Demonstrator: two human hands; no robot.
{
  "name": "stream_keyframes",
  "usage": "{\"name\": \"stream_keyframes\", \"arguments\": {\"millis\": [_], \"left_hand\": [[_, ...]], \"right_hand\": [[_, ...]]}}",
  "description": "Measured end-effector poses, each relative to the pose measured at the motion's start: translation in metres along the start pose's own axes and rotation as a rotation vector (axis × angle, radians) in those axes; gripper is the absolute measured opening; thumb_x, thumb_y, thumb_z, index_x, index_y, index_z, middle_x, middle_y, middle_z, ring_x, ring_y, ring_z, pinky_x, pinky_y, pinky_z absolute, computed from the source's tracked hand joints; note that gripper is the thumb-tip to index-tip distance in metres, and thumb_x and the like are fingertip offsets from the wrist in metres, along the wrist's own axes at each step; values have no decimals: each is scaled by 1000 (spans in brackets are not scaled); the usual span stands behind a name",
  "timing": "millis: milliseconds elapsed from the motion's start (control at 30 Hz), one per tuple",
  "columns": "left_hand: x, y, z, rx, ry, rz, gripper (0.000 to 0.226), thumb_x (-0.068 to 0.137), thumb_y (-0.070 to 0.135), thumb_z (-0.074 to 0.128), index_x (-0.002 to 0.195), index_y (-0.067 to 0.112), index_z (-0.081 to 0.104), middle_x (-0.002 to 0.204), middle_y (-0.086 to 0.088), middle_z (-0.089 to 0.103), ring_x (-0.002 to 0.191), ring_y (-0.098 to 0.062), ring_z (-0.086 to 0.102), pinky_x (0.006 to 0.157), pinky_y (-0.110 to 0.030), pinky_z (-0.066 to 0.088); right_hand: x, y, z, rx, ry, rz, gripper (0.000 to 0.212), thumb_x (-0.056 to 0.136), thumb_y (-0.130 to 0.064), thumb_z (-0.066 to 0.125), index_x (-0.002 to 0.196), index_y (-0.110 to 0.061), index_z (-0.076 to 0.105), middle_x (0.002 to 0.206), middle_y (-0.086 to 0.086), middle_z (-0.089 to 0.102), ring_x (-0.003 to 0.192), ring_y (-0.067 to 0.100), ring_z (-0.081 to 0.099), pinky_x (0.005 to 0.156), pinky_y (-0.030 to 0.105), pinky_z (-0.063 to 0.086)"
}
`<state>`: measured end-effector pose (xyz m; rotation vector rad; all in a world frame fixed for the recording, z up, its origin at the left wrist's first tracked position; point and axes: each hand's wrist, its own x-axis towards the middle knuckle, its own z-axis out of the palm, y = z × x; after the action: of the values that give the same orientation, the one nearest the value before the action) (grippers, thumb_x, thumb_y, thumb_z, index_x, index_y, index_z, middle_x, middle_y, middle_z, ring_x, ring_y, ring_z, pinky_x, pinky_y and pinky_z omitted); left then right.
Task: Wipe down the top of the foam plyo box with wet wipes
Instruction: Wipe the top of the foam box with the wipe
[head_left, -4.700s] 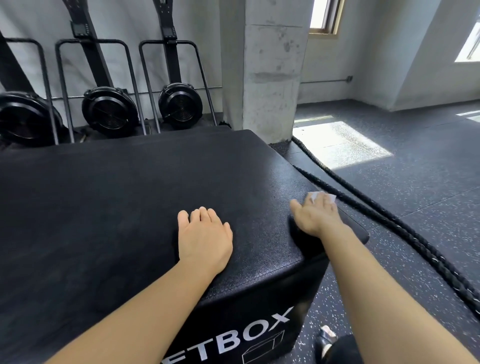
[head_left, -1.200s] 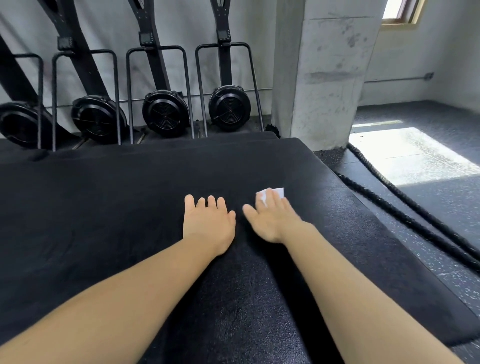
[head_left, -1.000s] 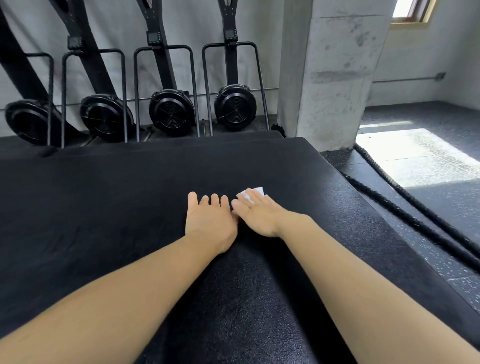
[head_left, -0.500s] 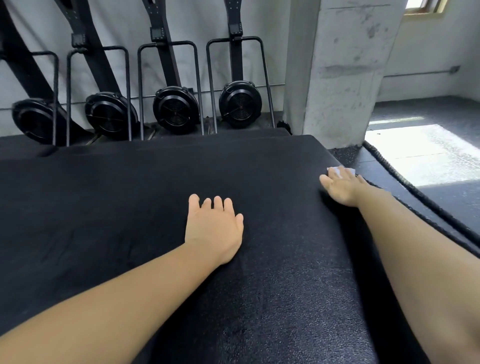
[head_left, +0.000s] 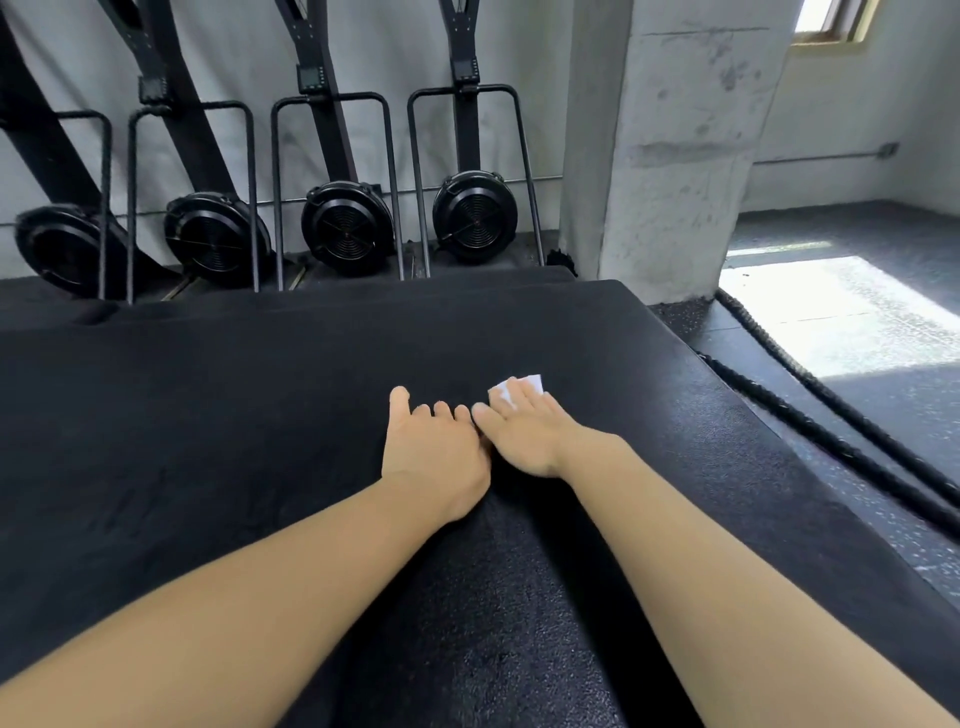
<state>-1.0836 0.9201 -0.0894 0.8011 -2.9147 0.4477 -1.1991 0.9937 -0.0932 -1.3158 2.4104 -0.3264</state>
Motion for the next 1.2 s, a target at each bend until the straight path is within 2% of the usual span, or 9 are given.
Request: {"name": "stream_keyframes", "arguments": {"millis": [200,267,333,433,633,733,900,1100,1200], "left_hand": [[36,-11,-11,48,74,-62,49,98,34,18,60,18,45,61,4,49,68,-20,47,109,-47,13],[49,-13,-7,39,27,-76,48,99,38,17,69,16,47,73,2,53,77,-23,47,110,-49,13],[60,-13,2,16,-61,-77,49,99,44,12,99,15,53,105,-2,58,102,-26,49,109,-51,10],[67,-11,18,2,-116,-71,62,98,46,4,145,15,31,136,-5,45,130,-28,38,109,-53,4],[67,-10,28,22,-52,-12,74,86,37,-11,144,14,29,123,-3,47,117,-26,44,107,-54,8],[67,-8,31,18,-69,-32,62,98,41,2,148,13,23,130,-2,46,123,-26,42,109,-53,7],[67,-9,31,-5,-56,-21,60,98,41,4,146,12,27,129,-3,47,122,-27,43,109,-53,8],[64,-10,26,-21,-61,-22,52,97,37,8,134,16,38,122,0,50,115,-24,45,109,-51,11],[64,-10,26,-25,-61,-12,48,95,35,10,128,16,39,115,1,49,110,-23,45,107,-50,12]], "right_hand": [[-2,42,-15,37,103,82,53,104,-43,13,154,-26,20,166,-2,3,151,20,2,121,38,1],[2,69,-28,21,170,136,46,105,-36,15,145,-23,32,163,0,10,150,22,5,119,40,6],[5,97,-41,-2,190,219,48,103,-38,15,145,-24,31,162,1,14,149,24,8,120,42,9],[9,130,-57,-39,200,310,46,101,-41,16,137,-22,35,158,6,24,147,22,16,118,41,13],[22,153,-72,0,205,492,42,100,-46,20,121,-15,40,157,12,26,145,36,19,118,49,19],[24,132,-67,-40,207,545,67,102,-50,18,154,-8,25,163,15,11,150,33,8,122,44,10],[26,69,-39,-83,156,402,72,101,-56,13,159,-15,6,165,11,-3,150,32,0,122,43,5],[45,7,-15,54,23,106,63,102,-49,11,154,-17,24,166,7,2,152,24,-7,122,43,2],[49,4,-18,121,-7,64,64,101,-48,8,158,-19,17,167,3,-4,152,18,-13,123,41,-5]]}}
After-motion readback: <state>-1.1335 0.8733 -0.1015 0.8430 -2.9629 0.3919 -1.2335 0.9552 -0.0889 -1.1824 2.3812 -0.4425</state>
